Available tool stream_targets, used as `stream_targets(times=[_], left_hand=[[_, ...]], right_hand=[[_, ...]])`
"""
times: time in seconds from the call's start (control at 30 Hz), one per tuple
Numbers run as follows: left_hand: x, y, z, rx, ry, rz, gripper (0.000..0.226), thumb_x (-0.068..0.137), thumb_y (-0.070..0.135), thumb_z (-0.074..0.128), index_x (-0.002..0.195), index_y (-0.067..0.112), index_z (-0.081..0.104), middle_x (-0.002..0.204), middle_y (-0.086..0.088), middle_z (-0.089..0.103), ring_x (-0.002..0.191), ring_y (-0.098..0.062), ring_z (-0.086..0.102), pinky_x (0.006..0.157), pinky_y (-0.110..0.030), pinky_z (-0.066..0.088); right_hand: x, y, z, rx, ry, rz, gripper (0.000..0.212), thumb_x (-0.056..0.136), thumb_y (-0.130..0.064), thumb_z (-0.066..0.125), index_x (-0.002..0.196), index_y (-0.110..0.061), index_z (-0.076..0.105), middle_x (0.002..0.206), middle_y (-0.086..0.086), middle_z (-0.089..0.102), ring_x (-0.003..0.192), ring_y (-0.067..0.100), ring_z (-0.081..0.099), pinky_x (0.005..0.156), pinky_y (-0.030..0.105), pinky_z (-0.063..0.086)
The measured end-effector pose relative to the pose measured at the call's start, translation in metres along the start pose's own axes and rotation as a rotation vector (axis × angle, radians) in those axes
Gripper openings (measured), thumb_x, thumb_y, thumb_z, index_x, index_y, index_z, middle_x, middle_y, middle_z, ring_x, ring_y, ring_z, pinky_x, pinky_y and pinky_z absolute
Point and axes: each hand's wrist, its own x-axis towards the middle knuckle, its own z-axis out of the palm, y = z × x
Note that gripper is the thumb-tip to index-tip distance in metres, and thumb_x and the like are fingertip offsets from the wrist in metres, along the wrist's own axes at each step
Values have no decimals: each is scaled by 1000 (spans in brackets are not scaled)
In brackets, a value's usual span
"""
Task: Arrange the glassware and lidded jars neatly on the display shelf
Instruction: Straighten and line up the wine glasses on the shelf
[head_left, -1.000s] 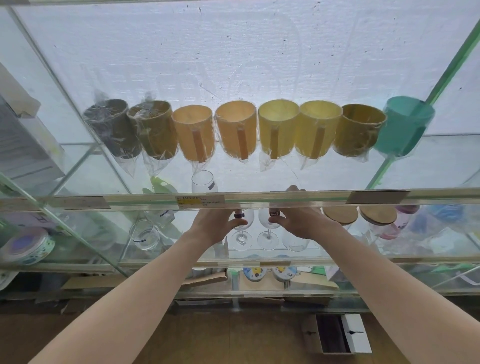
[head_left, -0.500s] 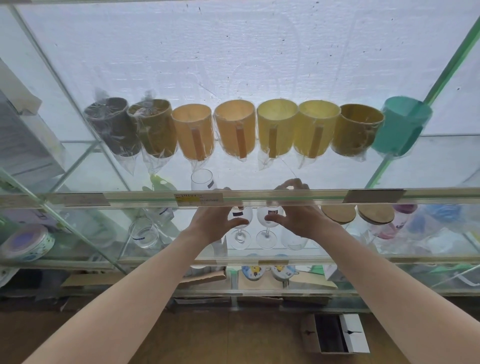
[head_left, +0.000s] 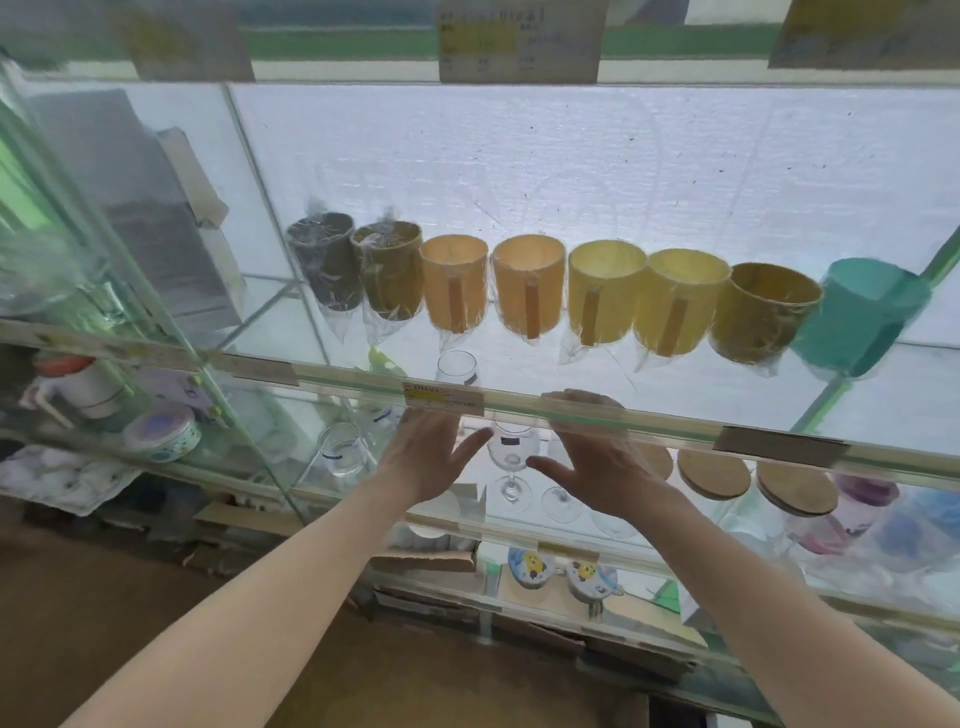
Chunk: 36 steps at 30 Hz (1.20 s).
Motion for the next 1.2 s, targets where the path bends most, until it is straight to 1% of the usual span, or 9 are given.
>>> stream_targets(times=[0.1,0.27,0.4,0.53,0.63,0.73,0.93,1.1,1.2], left_hand=[[-19,-19,-6,33,12,-165,57,99,62,32,125,13,47,131,-12,55,125,-33,47,106,-45,38],[-20,-41,-8,23,-33,-269,54,100,57,36,128,12,48,132,-10,56,125,-30,45,109,-45,36],[8,-47,-10,-66,40,-154,48,99,42,48,142,21,42,142,0,49,132,-26,41,114,-43,31],[46,-50,-9,-30,76,-48,38,89,29,60,125,24,49,112,4,51,102,-22,46,90,-39,47],[73,-51,-3,-52,58,-13,33,98,43,52,124,22,54,123,2,55,118,-26,45,95,-39,41],[72,-55,-1,-100,45,1,30,101,36,55,122,16,61,110,-4,56,130,-35,43,105,-45,39],[93,-54,-1,-206,-9,97,26,99,31,60,103,6,66,114,-9,64,116,-28,54,99,-39,44],[99,-62,0,-270,-117,113,20,93,12,57,76,2,59,82,-18,62,78,-37,62,70,-49,51],[82,-73,-4,-232,-104,160,13,85,13,60,74,17,58,81,-1,55,76,-21,56,62,-39,51]], right_hand=[[10,-18,2,8,54,-63,59,94,-58,53,138,-19,42,134,10,57,125,37,49,109,49,33],[17,-37,8,47,9,-53,58,94,-53,61,139,-21,44,114,6,70,111,35,59,95,44,44],[31,-39,14,-32,-19,18,44,97,-51,53,126,-19,53,121,5,62,117,34,52,103,44,37],[41,-45,21,-127,-7,83,38,97,-43,56,115,-10,57,113,9,57,109,32,45,101,46,36],[47,-52,23,-125,20,125,23,95,-36,62,95,-13,61,106,5,59,108,31,46,97,47,39],[51,-57,27,-103,-26,170,17,98,-34,53,104,-20,60,105,-1,62,111,28,50,97,44,34],[51,-69,26,-126,52,256,12,89,-30,68,91,-20,60,89,-3,59,95,28,53,83,44,40],[48,-69,30,-122,43,304,11,91,-32,66,94,-24,59,92,-5,59,95,25,48,83,43,37],[48,-64,30,-147,4,300,10,94,-35,61,93,-26,56,92,-5,59,96,26,47,83,42,36]])
